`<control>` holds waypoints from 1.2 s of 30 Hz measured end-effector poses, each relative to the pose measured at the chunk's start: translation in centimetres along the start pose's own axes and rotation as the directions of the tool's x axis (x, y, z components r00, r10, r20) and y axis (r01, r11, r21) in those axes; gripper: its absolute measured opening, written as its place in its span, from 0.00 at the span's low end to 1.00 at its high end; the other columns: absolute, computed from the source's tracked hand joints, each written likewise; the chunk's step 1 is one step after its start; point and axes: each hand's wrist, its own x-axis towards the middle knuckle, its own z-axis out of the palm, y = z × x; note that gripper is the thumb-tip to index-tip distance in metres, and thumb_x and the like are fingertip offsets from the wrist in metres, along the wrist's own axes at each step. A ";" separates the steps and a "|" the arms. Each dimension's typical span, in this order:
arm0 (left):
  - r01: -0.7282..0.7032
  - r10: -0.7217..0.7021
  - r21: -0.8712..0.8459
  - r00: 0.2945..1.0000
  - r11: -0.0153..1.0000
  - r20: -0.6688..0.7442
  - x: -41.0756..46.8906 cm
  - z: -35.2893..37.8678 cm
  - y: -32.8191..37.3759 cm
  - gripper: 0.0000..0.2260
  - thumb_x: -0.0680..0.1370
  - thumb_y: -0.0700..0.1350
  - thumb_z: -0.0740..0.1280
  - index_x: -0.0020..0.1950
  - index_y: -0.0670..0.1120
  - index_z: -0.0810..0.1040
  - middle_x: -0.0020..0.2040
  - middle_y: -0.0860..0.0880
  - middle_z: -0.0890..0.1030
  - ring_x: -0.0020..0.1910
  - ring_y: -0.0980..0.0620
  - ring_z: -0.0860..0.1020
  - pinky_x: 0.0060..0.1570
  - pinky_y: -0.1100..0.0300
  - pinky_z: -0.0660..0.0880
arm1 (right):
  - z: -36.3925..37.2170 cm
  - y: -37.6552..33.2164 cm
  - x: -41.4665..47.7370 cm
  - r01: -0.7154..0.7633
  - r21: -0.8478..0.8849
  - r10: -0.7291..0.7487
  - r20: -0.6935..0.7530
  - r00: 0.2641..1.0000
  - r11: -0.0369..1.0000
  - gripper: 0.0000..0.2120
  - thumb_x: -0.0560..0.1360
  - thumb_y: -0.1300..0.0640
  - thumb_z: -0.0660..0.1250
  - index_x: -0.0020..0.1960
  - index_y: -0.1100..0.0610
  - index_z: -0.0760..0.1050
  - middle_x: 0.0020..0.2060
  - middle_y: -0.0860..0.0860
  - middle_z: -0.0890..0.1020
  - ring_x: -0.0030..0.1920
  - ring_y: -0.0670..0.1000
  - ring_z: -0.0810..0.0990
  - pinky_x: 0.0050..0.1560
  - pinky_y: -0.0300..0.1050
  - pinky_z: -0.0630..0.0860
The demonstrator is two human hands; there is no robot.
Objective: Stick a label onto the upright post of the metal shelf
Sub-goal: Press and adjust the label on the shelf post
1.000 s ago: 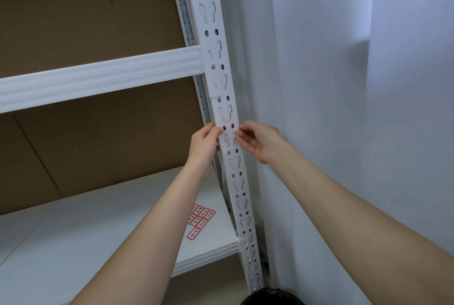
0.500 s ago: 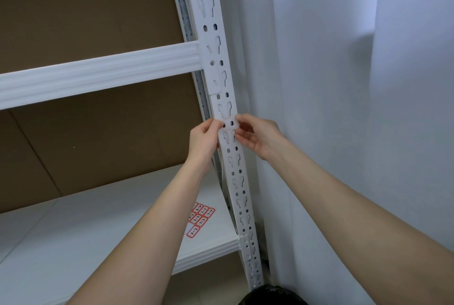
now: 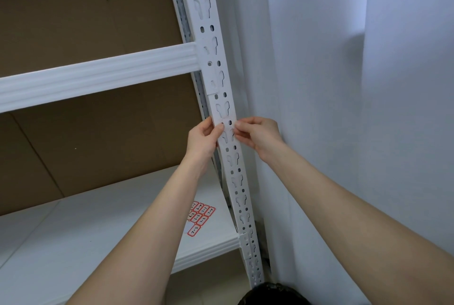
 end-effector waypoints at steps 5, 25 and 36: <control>-0.043 0.039 0.092 0.998 0.995 0.040 -0.1 0.0 -0.4 0.20 0.76 0.31 0.64 0.66 0.46 0.73 0.56 0.52 0.80 0.51 0.61 0.79 0.44 0.69 0.77 | -0.4 0.5 -0.2 0.073 -0.161 -0.080 -0.039 0.996 0.984 0.03 0.72 0.66 0.70 0.40 0.62 0.78 0.36 0.56 0.81 0.37 0.49 0.82 0.41 0.39 0.82; -0.047 0.043 0.147 0.999 0.988 0.031 0.2 0.1 -1.0 0.22 0.75 0.32 0.66 0.66 0.49 0.73 0.52 0.56 0.80 0.51 0.61 0.79 0.47 0.64 0.76 | 0.3 0.1 0.1 0.023 -0.193 -0.046 -0.117 0.992 0.981 0.05 0.75 0.66 0.66 0.40 0.63 0.75 0.35 0.57 0.81 0.33 0.49 0.82 0.36 0.40 0.81; -0.025 0.022 0.151 0.999 0.988 0.026 0.7 -0.1 -1.2 0.22 0.74 0.32 0.67 0.66 0.50 0.74 0.57 0.50 0.82 0.56 0.53 0.80 0.57 0.50 0.78 | 0.8 -0.7 0.7 -0.006 -0.030 0.003 -0.090 0.996 1.000 0.06 0.72 0.61 0.72 0.42 0.65 0.78 0.33 0.56 0.80 0.32 0.49 0.79 0.39 0.40 0.82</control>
